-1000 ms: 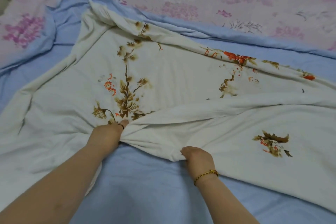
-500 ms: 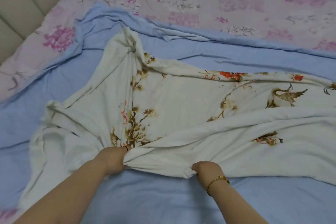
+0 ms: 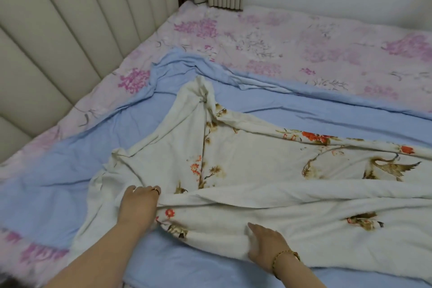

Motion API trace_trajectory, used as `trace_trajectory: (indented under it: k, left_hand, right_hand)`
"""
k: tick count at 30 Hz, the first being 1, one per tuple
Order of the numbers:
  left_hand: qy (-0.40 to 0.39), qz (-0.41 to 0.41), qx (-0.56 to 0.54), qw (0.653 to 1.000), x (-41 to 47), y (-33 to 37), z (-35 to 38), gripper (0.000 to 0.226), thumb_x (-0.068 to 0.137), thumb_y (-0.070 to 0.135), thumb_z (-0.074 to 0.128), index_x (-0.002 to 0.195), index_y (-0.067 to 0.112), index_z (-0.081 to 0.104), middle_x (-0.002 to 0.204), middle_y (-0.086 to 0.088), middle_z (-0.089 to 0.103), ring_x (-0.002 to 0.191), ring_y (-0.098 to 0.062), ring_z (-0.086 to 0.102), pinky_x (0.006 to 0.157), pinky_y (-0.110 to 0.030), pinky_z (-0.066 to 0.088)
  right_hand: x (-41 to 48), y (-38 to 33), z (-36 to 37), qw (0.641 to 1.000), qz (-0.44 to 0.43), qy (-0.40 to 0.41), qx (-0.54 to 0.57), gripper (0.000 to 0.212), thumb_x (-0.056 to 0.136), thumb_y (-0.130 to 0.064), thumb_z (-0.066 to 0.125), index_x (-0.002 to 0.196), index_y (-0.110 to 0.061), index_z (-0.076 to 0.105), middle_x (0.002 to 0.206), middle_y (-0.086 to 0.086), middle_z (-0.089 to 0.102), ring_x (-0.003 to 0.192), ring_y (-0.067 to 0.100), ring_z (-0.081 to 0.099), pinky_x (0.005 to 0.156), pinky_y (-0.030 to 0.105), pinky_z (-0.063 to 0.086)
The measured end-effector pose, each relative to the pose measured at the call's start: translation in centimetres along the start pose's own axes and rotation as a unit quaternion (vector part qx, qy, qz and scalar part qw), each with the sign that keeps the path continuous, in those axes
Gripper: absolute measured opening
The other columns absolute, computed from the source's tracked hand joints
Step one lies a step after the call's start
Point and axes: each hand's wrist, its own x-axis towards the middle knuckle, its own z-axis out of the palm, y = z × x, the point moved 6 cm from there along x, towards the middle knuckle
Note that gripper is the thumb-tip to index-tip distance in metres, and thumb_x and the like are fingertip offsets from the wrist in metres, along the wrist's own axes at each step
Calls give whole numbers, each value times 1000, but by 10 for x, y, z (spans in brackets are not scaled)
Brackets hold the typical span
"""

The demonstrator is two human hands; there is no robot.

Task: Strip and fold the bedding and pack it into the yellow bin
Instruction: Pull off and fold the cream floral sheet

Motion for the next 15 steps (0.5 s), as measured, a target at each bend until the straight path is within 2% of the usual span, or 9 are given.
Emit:
trace_trajectory:
  k: [1, 2, 3, 5, 6, 8, 11, 13, 15]
  left_hand:
    - [31, -22, -1, 999, 3, -9, -8, 15, 69, 19, 72, 79, 24, 63, 80, -2, 70, 79, -19, 66, 84, -28, 46]
    - [42, -39, -7, 998, 10, -16, -10, 11, 82, 22, 60, 90, 29, 61, 96, 1, 70, 94, -17, 64, 93, -28, 39]
    - [52, -55, -43, 996, 19, -29, -12, 18, 88, 26, 51, 102, 32, 60, 109, 3, 67, 105, -16, 59, 98, -26, 33]
    - [33, -99, -160, 982, 35, -45, -12, 27, 91, 24, 46, 116, 28, 57, 120, 1, 63, 113, -19, 54, 97, -24, 32]
    - [30, -112, -235, 965, 50, -56, -12, 27, 91, 19, 46, 115, 23, 59, 120, -2, 63, 113, -22, 54, 92, -23, 35]
    - [11, -109, -403, 909, 74, -60, -11, 23, 90, 8, 46, 104, 15, 63, 113, -6, 64, 108, -24, 55, 81, -20, 36]
    - [-23, -37, -522, 852, 116, -75, -13, 21, 87, 7, 55, 75, 24, 55, 81, 1, 59, 80, -16, 54, 59, -14, 36]
    - [-49, 0, -535, 843, 144, -90, -16, 23, 84, 12, 63, 74, 29, 50, 74, 6, 50, 67, -8, 50, 53, -6, 35]
    - [-66, 31, -524, 849, 168, -105, -15, 18, 84, 19, 65, 83, 31, 51, 77, 12, 51, 73, -8, 53, 56, -2, 36]
  right_hand:
    - [5, -7, -1, 1000, 4, 0, 5, 69, 92, -32, 41, 149, -25, 3, 156, -4, 12, 143, 16, 17, 117, 31, 11]
    - [9, -16, -3, 1000, 5, 3, 4, 70, 93, -35, 40, 149, -26, -1, 157, -4, 7, 144, 15, 12, 118, 32, 9]
    - [20, -29, -4, 1000, 6, 6, 7, 70, 94, -37, 39, 149, -27, -4, 157, -3, 4, 144, 15, 10, 118, 32, 8]
    - [34, -54, -10, 1000, 6, 14, 23, 68, 96, -38, 38, 148, -28, -4, 158, -2, 2, 144, 15, 9, 118, 30, 9]
    - [46, -72, -13, 999, 7, 18, 34, 68, 96, -38, 38, 148, -28, -4, 158, -1, 2, 144, 16, 10, 118, 29, 9]
    - [59, -99, -22, 997, -1, 47, 63, 69, 96, -38, 39, 148, -27, -5, 158, -1, 2, 144, 16, 10, 117, 27, 11]
    - [95, -148, -43, 980, 7, 128, 152, 76, 93, -38, 46, 148, -25, -5, 157, -4, 3, 143, 12, 13, 115, 21, 13]
    - [121, -176, -61, 963, 18, 172, 209, 79, 92, -34, 51, 148, -21, -4, 157, -5, 5, 143, 10, 16, 112, 17, 13]
    - [146, -195, -76, 947, 31, 192, 255, 81, 91, -30, 53, 148, -21, -4, 156, -5, 7, 142, 11, 19, 111, 16, 15]
